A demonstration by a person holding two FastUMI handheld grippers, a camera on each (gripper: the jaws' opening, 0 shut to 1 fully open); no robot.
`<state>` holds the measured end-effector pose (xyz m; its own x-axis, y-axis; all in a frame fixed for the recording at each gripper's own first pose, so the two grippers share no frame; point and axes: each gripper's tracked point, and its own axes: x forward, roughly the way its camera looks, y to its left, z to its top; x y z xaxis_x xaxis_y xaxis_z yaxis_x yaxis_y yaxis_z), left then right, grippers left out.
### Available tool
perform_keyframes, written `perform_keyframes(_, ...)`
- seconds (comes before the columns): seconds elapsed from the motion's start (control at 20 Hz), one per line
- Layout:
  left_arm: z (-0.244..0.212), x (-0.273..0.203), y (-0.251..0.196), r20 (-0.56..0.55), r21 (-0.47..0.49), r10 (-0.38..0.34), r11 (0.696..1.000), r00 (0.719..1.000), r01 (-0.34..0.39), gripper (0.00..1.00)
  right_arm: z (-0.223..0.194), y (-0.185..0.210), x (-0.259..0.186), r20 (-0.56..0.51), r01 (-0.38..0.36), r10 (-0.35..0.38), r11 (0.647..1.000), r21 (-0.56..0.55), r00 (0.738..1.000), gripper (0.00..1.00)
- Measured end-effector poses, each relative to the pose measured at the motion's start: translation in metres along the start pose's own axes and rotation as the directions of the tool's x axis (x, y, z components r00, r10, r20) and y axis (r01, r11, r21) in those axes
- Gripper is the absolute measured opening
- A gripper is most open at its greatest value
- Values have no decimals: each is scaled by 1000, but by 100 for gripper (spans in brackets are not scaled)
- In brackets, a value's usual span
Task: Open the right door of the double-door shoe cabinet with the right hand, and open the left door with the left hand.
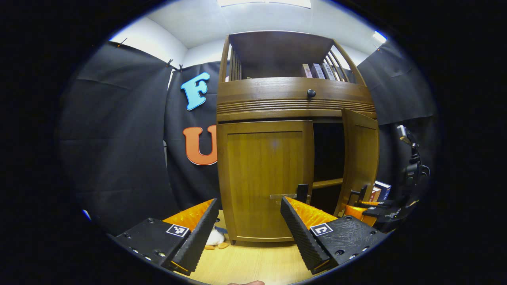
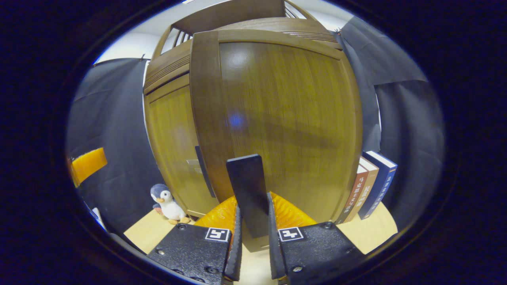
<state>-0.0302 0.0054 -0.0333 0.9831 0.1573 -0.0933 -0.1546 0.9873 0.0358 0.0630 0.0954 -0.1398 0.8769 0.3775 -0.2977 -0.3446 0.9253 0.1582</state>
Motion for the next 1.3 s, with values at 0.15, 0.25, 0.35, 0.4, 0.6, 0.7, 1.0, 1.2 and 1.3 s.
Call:
perform_keyframes(0.15,-3,8,-14,-18,-3,-28,1000,999,28,95,-4,-7,-20,2,-26,26,1000,-7,1000,32)
perform_keyframes(0.25,-7,13,-27,-32,-7,-54,999,998,54,95,-6,-18,-34,-6,-33,33,999,-3,999,32)
perform_keyframes(0.35,-9,19,-41,-42,-8,-81,997,996,81,95,-7,-27,-45,-11,-27,27,1000,-2,1000,32)
perform_keyframes(0.4,-10,21,-50,-45,-9,-99,995,994,98,95,-8,-31,-50,-13,-21,21,1000,1,1000,32)
perform_keyframes(0.6,-20,28,-78,-67,-15,-158,987,985,158,95,-10,-47,-72,-8,13,-13,1000,-6,1000,31)
perform_keyframes(0.7,-23,27,-88,-76,-20,-179,984,981,178,95,-11,-52,-79,0,25,-25,1000,-3,1000,28)
perform_keyframes(1.0,-31,29,-106,-89,-43,-215,976,973,212,95,-12,-72,-97,5,72,-72,997,-10,997,26)
perform_keyframes(1.2,-35,30,-120,-106,-51,-236,971,966,232,100,-13,-86,-107,2,121,-121,993,-13,993,23)
perform_keyframes(1.3,-38,31,-128,-114,-58,-246,969,963,241,100,-13,-91,-111,6,136,-136,991,-12,991,22)
